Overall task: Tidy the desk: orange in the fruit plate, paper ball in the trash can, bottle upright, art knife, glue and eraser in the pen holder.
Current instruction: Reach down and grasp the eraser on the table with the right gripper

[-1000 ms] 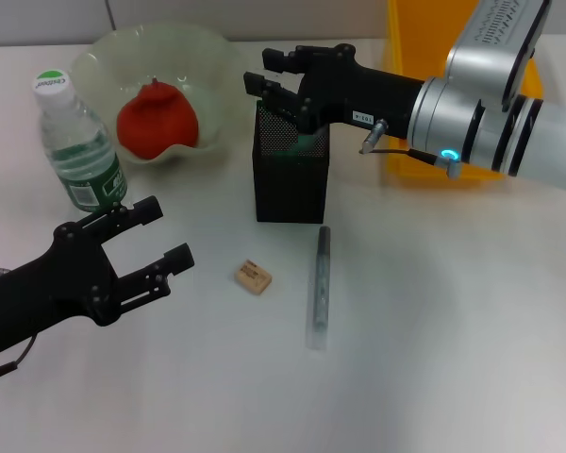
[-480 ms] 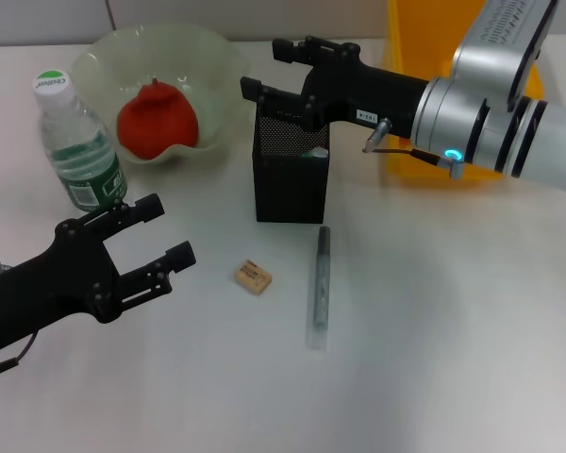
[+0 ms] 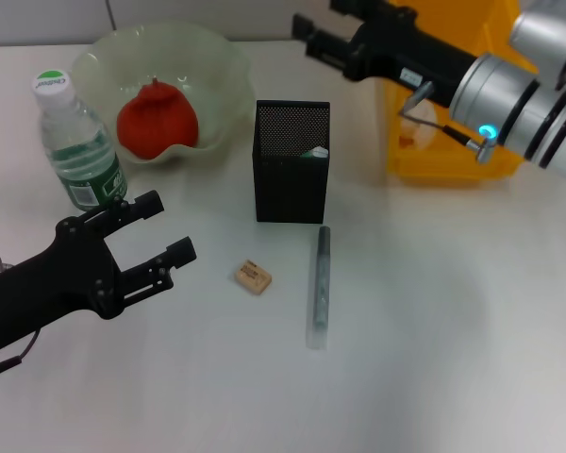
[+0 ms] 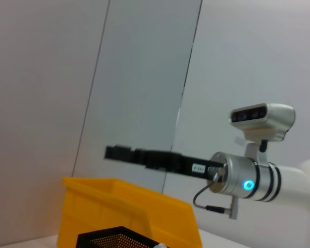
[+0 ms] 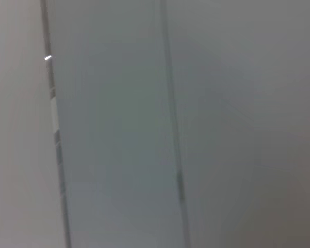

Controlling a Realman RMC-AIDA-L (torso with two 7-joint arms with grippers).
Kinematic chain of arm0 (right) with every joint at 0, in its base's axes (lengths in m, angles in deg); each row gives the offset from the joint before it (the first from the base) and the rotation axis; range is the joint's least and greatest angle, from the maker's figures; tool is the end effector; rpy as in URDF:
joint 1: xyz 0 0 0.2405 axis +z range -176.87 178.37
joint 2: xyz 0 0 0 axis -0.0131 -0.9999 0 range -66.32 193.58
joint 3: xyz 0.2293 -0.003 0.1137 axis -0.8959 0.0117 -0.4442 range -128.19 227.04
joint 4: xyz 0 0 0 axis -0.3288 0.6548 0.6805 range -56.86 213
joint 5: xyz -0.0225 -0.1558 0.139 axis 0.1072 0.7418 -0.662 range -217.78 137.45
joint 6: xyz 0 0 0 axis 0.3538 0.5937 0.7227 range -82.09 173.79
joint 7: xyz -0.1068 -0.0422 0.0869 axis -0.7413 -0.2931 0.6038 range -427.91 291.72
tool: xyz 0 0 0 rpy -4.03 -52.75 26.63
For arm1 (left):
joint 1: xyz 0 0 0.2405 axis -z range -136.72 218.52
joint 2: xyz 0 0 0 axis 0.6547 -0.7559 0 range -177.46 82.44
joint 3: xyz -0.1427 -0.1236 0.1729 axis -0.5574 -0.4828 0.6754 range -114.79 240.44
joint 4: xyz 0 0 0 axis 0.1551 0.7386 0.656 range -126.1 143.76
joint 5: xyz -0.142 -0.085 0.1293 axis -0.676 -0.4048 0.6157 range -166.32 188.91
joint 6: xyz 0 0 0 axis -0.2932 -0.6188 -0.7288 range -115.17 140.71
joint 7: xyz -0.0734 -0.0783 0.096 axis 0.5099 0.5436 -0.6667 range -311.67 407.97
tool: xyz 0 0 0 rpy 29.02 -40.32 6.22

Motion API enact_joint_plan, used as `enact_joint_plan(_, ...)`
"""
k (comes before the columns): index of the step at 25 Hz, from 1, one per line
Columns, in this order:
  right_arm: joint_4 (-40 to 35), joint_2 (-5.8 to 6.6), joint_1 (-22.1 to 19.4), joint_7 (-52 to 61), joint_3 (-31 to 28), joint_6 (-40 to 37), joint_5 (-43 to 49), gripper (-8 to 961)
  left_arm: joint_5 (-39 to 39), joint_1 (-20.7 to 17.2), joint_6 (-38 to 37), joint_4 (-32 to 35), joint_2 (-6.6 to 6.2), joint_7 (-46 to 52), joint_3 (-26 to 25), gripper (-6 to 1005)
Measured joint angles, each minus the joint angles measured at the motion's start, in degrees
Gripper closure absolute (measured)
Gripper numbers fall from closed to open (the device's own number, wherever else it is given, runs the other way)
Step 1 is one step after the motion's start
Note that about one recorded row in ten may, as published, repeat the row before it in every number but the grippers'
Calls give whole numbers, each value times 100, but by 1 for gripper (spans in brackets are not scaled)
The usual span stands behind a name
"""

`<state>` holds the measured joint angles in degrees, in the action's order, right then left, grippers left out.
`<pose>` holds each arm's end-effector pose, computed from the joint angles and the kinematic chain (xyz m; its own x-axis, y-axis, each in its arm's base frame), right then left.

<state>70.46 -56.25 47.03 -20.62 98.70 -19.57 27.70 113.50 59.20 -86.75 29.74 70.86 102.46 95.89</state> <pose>0.1936 0.4098 -0.0488 0.6413 -0.0809 -0.7630 -0.5599 -0.7292 -0.3933 -0.3053 0.2456 -0.0073 0.6164 0.1836 0.7657 0.4975 -0.8446 -0.1980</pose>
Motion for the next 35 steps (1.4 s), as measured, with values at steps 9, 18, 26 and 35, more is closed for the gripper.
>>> enact_joint_plan(9, -869, 47, -782, 562, 57, -785, -262, 265, -37, 84, 132, -52, -15, -1, -1, 230)
enact_joint_plan(18, -2762, 97, -1442, 2638, 354, -1580, 1712, 270, 208, 109, 151, -16, -41, 12, 68, 230)
enact_joint_plan(26, -3158, 146, -984, 3271, 381, -2298, 3590, 270, 665, 66, 211, 52, -122, -73, 56, 230)
enact_joint_plan(35, -2946, 89, -501, 3554, 1117, -1999, 4312, 269, 673, 60, 378, 63, -147, -166, 69, 230)
